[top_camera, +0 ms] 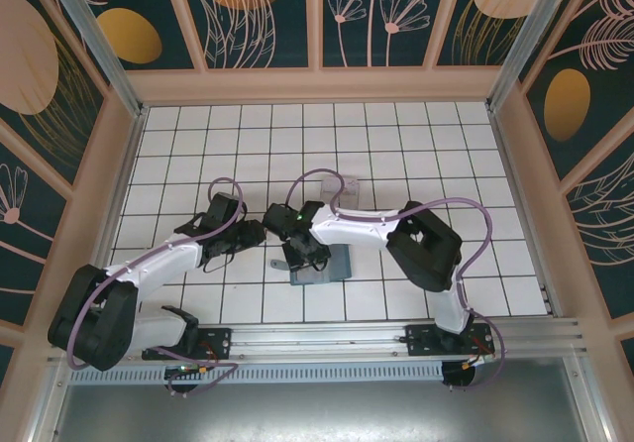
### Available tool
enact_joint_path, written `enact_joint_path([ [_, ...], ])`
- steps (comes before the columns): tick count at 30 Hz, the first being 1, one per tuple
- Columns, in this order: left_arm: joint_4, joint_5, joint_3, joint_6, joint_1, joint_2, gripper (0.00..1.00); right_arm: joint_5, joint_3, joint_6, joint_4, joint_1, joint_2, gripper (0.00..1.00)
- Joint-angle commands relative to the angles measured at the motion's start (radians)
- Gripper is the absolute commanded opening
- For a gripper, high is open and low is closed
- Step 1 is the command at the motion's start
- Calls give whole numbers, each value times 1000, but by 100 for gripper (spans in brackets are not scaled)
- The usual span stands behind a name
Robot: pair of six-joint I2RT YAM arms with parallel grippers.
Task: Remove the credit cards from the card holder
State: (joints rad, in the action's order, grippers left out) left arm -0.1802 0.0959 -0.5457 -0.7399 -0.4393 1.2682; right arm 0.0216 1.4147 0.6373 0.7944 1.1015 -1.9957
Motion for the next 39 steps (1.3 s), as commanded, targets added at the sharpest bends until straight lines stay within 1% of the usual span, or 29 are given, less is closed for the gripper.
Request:
enact_joint_path([
  [1,-15,7,10,16,5,-21,48,51,15,19,60,14,-45,41],
  [3,-16,8,9,16,5,-21,48,47,15,19,57,15,-47,39],
  [7,-18,26,4,22,5,-20,47,43,18,21,54,15,-42,33],
  [10,-47,42,-21,47,5,-9,45,48,20,21,52,15,-33,26],
  [14,-74,67,-43,72,4,-7,44,42,23,25,42,14,-13,24],
  [17,-75,104,-46,70,1,-13,42,20,13,33,13,12,15,21],
  [20,-70,138,-51,61,-23,-9,38,2,-1,38,-16,2,42,19],
  [23,-70,153,-61,53,-68,4,35,-21,-32,47,-65,-10,76,18],
  [28,-76,171,-93,29,-143,37,25,-60,-101,65,-137,-37,142,16],
  [35,-11,220,-76,-33,-189,55,21,-79,-197,84,-212,-63,226,16],
  [39,2,220,-67,-54,-197,63,20,-89,-228,90,-237,-69,252,16],
])
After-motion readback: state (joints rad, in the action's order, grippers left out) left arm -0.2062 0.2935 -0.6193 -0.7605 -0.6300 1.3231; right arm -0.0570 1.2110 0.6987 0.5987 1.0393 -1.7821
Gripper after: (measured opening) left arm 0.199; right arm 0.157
